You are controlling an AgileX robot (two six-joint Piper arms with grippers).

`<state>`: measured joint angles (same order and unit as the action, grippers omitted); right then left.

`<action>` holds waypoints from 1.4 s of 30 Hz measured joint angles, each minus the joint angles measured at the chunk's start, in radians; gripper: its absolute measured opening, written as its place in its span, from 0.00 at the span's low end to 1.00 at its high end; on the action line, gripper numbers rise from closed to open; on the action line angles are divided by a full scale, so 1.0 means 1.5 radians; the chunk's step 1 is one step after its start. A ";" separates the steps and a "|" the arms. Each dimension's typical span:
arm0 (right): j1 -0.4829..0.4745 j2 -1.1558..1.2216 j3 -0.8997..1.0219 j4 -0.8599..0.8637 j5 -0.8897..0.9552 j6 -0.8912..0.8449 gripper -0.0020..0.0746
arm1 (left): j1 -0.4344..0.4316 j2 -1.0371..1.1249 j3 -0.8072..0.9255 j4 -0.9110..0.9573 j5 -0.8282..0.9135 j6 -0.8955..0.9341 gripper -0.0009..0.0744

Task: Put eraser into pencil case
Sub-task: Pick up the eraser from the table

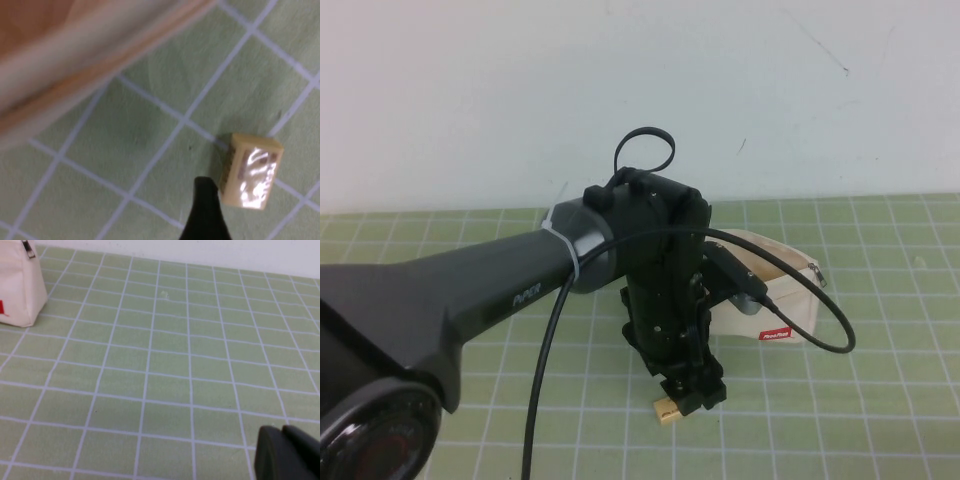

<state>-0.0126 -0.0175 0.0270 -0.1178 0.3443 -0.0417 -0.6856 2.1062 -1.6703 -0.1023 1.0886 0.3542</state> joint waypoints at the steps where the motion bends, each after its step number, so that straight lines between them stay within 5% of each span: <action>1: 0.000 0.000 0.000 0.000 0.000 0.000 0.03 | 0.000 0.000 0.000 -0.002 -0.005 0.012 0.61; 23: 0.000 0.000 0.000 0.000 0.000 0.000 0.03 | 0.000 0.039 -0.001 -0.009 -0.014 0.073 0.46; 30: 0.000 0.000 0.000 0.000 0.000 0.000 0.03 | 0.000 0.046 -0.001 -0.009 -0.004 0.071 0.25; 42: 0.000 0.000 0.000 0.000 0.000 0.000 0.03 | 0.000 0.048 -0.089 0.005 0.063 0.059 0.25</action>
<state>-0.0126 -0.0175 0.0270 -0.1178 0.3443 -0.0417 -0.6856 2.1778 -1.8032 -0.0950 1.1830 0.4424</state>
